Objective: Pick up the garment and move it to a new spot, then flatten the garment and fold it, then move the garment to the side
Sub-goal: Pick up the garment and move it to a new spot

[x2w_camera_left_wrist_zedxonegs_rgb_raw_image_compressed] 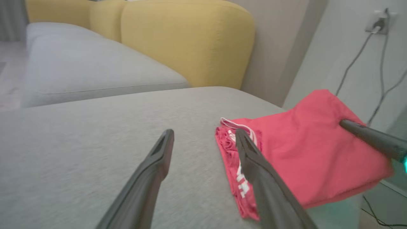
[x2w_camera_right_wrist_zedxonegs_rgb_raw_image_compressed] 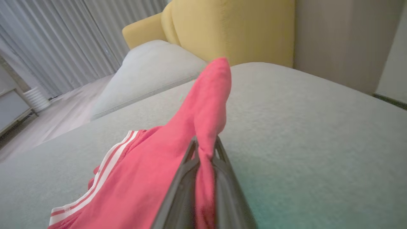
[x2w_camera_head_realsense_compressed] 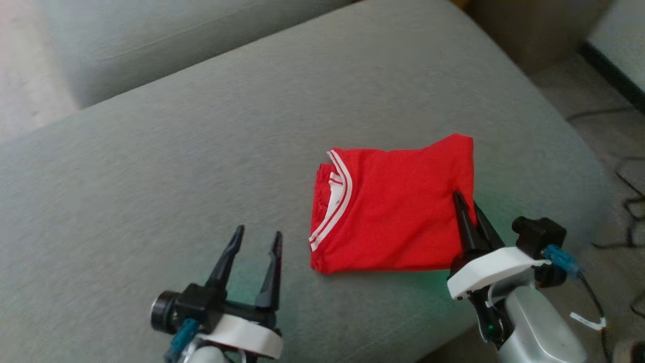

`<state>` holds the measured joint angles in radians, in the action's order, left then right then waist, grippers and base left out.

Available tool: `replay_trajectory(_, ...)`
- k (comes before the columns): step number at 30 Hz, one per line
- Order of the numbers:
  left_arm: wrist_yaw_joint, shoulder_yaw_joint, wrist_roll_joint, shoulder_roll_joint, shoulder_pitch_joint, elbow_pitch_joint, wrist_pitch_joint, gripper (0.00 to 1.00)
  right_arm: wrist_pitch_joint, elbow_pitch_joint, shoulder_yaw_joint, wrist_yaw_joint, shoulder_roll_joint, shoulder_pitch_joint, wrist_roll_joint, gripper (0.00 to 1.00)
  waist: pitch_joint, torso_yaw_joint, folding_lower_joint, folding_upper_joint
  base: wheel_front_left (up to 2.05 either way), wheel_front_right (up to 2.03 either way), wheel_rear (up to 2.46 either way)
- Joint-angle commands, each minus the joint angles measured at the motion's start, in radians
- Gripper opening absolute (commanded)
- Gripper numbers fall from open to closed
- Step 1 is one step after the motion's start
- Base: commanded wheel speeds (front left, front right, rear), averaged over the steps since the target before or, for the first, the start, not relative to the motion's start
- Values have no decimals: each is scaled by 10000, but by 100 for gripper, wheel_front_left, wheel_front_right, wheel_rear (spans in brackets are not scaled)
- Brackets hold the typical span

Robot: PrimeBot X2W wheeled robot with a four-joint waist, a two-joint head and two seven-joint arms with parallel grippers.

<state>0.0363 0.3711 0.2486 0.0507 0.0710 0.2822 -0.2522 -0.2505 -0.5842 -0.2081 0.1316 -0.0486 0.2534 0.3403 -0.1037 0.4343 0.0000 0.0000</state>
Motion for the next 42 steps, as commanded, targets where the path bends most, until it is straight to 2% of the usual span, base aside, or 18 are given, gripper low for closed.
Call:
replay_trajectory(1, -2, -167, 109, -5, 412, -354, -95, 100, -112, 415, -235, -9, -16, 260, -73, 0, -152, 668, 0, 0, 0, 0, 0)
replay_trajectory(7, -22, 111, 29, -5, 626, -268, -95, 100, -96, 498, -324, -9, -91, 668, -369, 0, -410, 619, 0, 0, 0, 0, 0)
replay_trajectory(12, 26, 50, -206, -5, 711, -109, -95, 100, 165, 297, -541, -9, -474, 1972, -815, 0, -755, 119, 0, 0, 0, 0, 0)
replay_trajectory(16, 188, -4, -508, -5, 852, 53, -95, 100, 550, -380, -574, -9, -1056, 3534, -1229, 0, -1161, -483, 0, 0, 0, 0, 0)
replay_trajectory(22, 331, -98, -727, -5, 1074, 148, -95, 100, 1006, -2475, 799, -9, -2345, 5372, -2233, 0, -1610, -1416, 0, 0, 0, 0, 0)
replay_trajectory(25, 355, -126, -742, -5, 1120, 141, -95, 100, 986, -3314, 1809, -9, -3095, 5855, -2967, 0, -1723, -1832, 0, 0, 0, 0, 0)
replay_trajectory(28, 333, -198, -748, -5, 1121, 121, -95, 100, 880, -3828, 2723, -9, -3565, 6132, -3673, 0, -1788, -2093, 0, 0, 0, 0, 0)
replay_trajectory(29, 317, -235, -743, -5, 1112, 115, -95, 100, 836, -3939, 3007, -9, -3636, 6200, -3899, 66, -1808, -2141, 0, 0, 0, 0, 0)
replay_trajectory(30, 310, -267, -751, -5, 1109, 111, -95, 100, 759, -3999, 3265, -9, -3686, 6264, -4145, 100, -1833, -2178, 0, 0, 0, 0, 0)
replay_trajectory(32, 311, -322, -781, -5, 1113, 124, -95, 100, 529, -4037, 3738, -9, -3598, 6359, -4530, 100, -1848, -2233, 0, 0, 0, 0, 0)
replay_trajectory(35, 247, -453, -761, -5, 1123, 136, -95, 100, 153, -3882, 4238, -9, -3122, 6431, -4799, 100, -1786, -2308, 0, 0, 0, 0, 0)
replay_trajectory(40, 116, -664, -740, -5, 1035, 137, -95, 100, -84, -3431, 4037, -9, -2236, 6222, -4774, 100, -1512, -2469, 0, 0, 0, 0, 0)
replay_trajectory(42, 14, -818, -738, -5, 948, 119, -95, 100, -103, -2881, 3772, -9, -1789, 5974, -4486, 100, -1337, -2600, 0, 0, 0, 0, 0)
